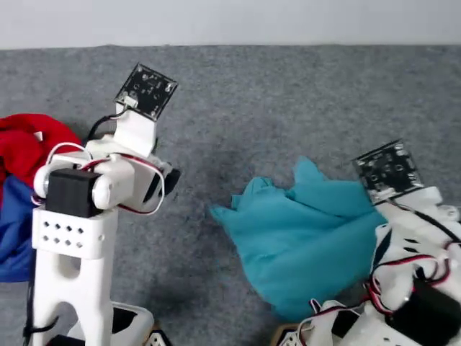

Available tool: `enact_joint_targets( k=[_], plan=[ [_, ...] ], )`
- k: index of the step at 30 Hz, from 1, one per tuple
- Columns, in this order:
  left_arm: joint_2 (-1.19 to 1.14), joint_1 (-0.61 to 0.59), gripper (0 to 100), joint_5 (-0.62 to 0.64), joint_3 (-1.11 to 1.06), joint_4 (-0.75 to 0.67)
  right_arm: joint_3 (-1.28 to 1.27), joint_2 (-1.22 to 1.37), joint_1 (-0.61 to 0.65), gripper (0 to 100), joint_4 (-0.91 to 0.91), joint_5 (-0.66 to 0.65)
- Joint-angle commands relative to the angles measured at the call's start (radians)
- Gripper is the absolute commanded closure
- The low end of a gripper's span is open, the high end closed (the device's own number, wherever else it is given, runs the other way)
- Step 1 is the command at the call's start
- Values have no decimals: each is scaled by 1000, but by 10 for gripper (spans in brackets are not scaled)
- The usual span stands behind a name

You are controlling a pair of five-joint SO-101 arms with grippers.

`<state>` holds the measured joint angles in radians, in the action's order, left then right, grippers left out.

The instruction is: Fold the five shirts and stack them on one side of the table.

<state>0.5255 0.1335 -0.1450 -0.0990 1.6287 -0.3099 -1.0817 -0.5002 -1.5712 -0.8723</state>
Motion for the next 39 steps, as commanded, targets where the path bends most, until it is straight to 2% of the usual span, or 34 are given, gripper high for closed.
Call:
enact_joint_targets(
  k=[1, 5, 11, 15, 23, 30, 39],
  plan=[
    [21, 35, 794, 11, 25, -110, 8, 2, -22, 991, 31, 104],
    [-44, 107, 792, 41, -22, -218, 5, 2, -21, 991, 8, 135],
    [-275, 224, 789, 63, -22, -327, -66, -18, -22, 991, 1, 143],
    [-439, 285, 789, 61, 47, -382, -112, -53, -22, 991, 8, 141],
    [-807, 370, 732, 64, 372, -351, -235, -153, -22, 991, 8, 137],
    [-1086, 450, 728, 66, 722, -249, -315, -232, -22, 991, 2, 137],
    [-1439, 506, 730, 66, 1121, -239, -356, -275, -22, 991, 2, 138]
  ],
)
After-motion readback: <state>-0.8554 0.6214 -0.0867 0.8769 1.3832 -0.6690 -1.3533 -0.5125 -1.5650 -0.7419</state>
